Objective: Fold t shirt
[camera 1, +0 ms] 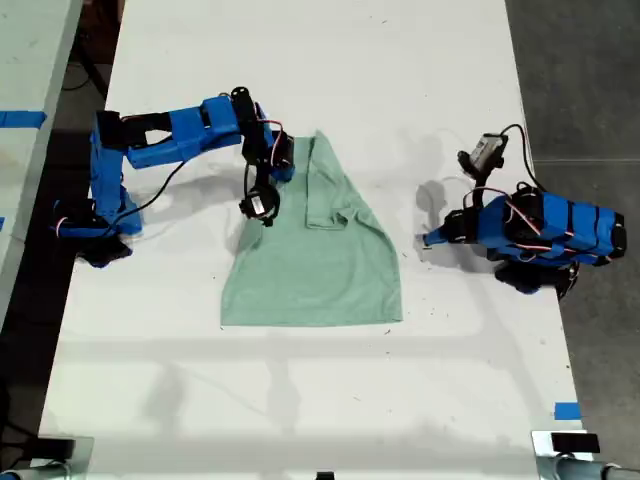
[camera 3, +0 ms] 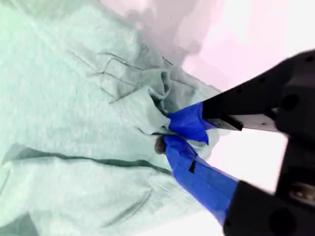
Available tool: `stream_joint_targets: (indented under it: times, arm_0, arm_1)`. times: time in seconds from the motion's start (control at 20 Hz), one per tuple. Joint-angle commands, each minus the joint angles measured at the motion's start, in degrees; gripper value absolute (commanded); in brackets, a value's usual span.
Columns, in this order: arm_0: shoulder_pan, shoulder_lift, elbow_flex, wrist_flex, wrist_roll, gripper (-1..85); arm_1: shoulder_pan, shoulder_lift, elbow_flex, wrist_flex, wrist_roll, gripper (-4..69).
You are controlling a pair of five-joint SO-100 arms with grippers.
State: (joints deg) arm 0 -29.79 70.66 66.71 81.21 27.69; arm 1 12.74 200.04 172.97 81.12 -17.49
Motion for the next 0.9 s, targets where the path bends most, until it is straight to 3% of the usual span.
stream_joint_targets:
  times: [0.0,0.2,0.25,0.4,0.55,0.7,0.85]
  arm_0:
    - [0.88,-1.23,-3.6,0.97,1.58,-0.1]
    - [4.04,-5.71,-4.57,1.32,4.31,1.5]
    - [4.92,-6.77,-5.1,1.32,5.1,12.2]
    - [7.91,-8.17,-8.09,1.23,8.35,23.9]
    - [7.38,-4.92,-8.79,2.02,8.09,26.9]
    - [5.63,3.96,-7.29,4.22,3.78,26.6]
    - [0.18,20.39,0.88,7.73,-6.94,23.1]
  arm_1:
    - [-0.18,0.35,3.78,-1.58,-0.44,1.7]
    - [-0.18,0.35,3.78,-1.58,-0.44,1.7]
    - [-0.18,0.35,3.78,-1.58,-0.44,1.7]
    - [-0.18,0.35,3.78,-1.58,-0.44,1.7]
    - [-0.18,0.35,3.78,-1.58,-0.44,1.7]
    - [-0.18,0.35,3.78,-1.58,-0.44,1.7]
    - [-0.18,0.35,3.78,-1.58,-0.44,1.7]
